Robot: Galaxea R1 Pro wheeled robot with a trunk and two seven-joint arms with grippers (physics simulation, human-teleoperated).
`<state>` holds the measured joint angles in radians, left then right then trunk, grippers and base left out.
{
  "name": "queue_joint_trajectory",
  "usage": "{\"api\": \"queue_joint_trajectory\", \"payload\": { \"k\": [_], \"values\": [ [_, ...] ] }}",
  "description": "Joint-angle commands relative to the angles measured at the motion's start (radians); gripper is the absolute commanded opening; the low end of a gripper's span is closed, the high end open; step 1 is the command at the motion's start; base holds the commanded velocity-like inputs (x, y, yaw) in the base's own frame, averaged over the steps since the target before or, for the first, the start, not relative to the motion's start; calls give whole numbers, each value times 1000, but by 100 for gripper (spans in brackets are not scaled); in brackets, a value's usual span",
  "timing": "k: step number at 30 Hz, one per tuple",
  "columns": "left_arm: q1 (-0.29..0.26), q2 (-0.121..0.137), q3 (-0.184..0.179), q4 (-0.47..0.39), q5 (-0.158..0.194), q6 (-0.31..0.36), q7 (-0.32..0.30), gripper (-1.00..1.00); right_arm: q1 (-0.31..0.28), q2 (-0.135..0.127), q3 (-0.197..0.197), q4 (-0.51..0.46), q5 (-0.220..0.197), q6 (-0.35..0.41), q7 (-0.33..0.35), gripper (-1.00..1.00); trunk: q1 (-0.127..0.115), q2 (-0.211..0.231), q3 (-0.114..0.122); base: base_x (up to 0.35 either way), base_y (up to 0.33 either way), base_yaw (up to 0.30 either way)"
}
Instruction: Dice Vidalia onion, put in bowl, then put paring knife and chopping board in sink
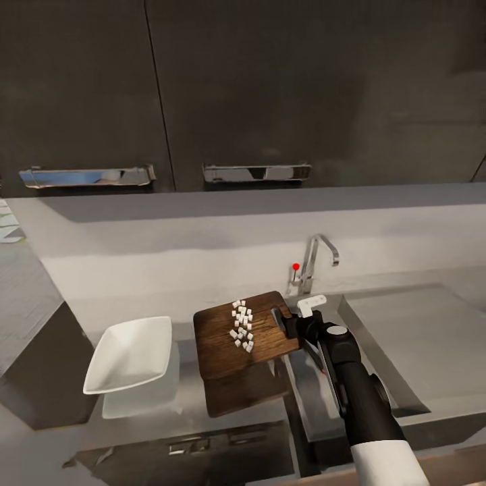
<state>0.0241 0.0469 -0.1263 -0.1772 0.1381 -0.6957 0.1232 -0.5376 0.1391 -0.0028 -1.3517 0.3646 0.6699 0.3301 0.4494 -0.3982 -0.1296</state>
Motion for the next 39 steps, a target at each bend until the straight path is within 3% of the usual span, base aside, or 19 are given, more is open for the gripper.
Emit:
{"api": "queue_joint_trajectory", "payload": {
  "k": [1,39],
  "values": [
    [0,1,-9,-2,8,-1,4,100,-1,0,0,-1,10,4,7,-100,1,-2,0,0,0,0],
    [0,0,-9,-2,9,-1,4,100,-1,0,0,-1,10,4,7,-100,1,-2,60,0,69,0]
  ]
}}
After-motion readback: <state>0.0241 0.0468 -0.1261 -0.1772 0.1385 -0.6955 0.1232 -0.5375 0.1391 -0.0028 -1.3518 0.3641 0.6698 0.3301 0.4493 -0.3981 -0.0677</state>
